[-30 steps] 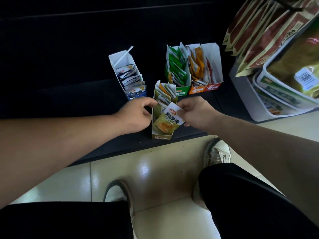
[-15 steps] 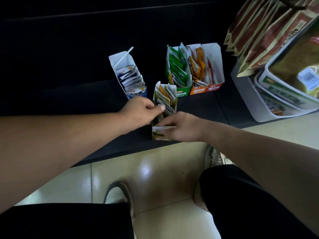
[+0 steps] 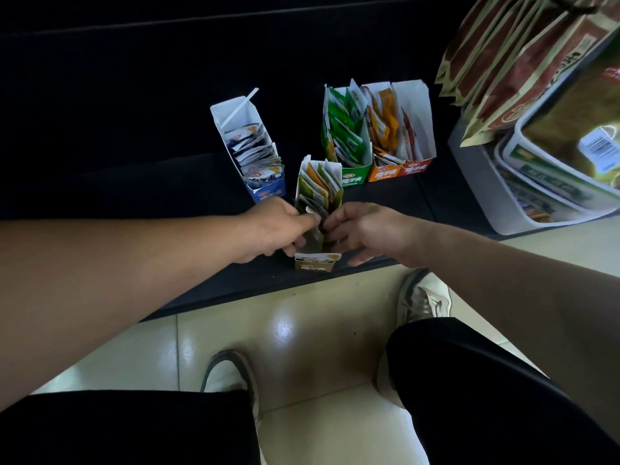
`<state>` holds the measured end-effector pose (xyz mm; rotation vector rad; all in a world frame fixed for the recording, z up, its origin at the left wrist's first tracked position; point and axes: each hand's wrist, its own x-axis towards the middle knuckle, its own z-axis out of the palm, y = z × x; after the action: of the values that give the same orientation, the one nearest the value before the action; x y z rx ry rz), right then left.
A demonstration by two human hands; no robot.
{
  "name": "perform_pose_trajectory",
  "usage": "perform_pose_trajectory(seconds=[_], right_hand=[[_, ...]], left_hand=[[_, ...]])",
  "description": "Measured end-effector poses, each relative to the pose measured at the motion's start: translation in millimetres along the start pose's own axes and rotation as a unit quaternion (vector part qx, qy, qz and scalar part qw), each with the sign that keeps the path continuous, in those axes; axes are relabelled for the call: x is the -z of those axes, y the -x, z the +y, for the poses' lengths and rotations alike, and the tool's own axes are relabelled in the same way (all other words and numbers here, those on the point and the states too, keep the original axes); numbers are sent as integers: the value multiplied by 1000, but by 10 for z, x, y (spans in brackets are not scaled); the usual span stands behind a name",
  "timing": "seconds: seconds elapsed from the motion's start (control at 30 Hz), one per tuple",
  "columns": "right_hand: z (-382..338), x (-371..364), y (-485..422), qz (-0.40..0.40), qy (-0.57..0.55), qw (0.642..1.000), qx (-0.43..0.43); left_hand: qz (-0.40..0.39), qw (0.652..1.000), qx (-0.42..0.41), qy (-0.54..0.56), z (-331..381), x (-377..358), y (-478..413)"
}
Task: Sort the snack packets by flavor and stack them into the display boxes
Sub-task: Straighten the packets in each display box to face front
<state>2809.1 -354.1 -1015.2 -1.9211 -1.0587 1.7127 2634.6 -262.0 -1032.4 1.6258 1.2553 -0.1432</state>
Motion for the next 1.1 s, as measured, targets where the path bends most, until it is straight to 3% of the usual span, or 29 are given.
perform_pose_trajectory(seconds=[0.2, 0.47, 0.6, 0.73, 0.93, 1.1], right_hand=[[-51, 39, 25, -3, 17, 1000, -3], [-49, -17, 40, 52, 117, 990, 54], [-54, -95, 12, 34, 162, 985, 37], [-17, -106, -26, 54, 115, 992, 15], [27, -30, -43, 51, 25, 998, 3], [29, -61, -78, 54, -40, 998, 3]], left_hand=[[-7, 997, 23, 70, 29, 103, 70], [-19, 999, -33, 40, -115, 283, 167], [-27, 976, -4, 218, -163, 321, 189], [-10, 946, 32, 322, -232, 408, 185], [27, 952, 45, 302, -240, 489, 177], [0, 950, 28, 311, -273, 418, 159]])
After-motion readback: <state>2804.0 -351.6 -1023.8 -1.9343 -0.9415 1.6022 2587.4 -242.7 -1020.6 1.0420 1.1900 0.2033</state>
